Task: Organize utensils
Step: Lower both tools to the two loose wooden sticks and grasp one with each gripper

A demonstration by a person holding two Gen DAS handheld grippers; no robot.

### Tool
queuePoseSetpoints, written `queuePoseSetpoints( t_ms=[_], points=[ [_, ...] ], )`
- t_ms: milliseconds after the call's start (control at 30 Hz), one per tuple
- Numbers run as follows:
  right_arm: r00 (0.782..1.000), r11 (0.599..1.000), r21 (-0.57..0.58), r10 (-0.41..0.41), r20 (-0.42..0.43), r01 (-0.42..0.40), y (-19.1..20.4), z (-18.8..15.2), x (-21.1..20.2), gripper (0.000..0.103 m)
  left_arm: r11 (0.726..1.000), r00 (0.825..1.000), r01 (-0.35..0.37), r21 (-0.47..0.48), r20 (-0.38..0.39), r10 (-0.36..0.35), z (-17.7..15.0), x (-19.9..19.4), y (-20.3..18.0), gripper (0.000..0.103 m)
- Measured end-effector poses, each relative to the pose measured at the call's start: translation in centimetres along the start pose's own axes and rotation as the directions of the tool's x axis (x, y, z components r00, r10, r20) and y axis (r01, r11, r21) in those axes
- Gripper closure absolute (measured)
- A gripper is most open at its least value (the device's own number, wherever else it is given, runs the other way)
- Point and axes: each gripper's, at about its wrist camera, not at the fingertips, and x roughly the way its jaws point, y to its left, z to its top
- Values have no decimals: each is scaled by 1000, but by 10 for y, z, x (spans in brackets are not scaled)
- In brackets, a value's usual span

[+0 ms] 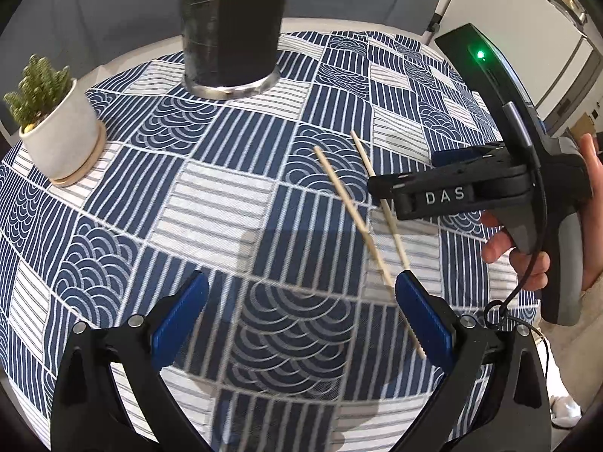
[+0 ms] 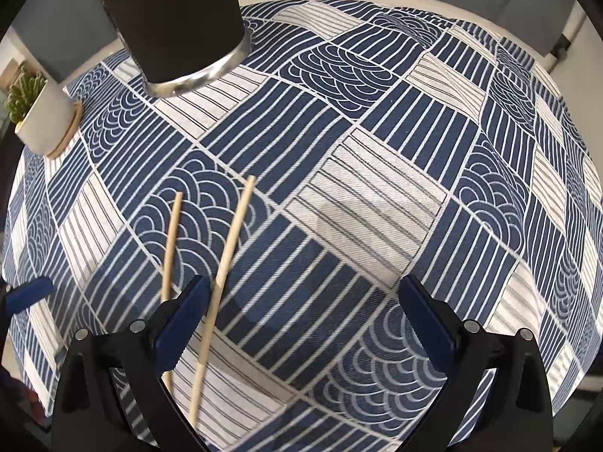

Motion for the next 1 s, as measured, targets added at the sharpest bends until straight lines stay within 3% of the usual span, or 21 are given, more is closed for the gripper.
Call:
queuePoseSetpoints(
  t_ms=[333, 600, 800, 1000],
  points=[
    [994, 999, 35, -7, -105, 11, -38, 0, 2, 7, 992, 991, -115, -51, -81, 111, 12, 25, -22, 6],
    [991, 994, 105, -15, -130, 29, -54, -4, 5, 7, 972, 965, -233, -34, -132, 227, 17, 46, -36, 5],
    [995, 990, 137, -27, -100, 41, -57, -12, 2, 6, 978, 970, -207, 8, -127, 206, 21, 49, -32, 4],
    [991, 990, 138, -24, -130, 42, -57, -5, 3, 6, 982, 976, -179, 61, -116, 185, 29, 53, -33, 4]
  ],
)
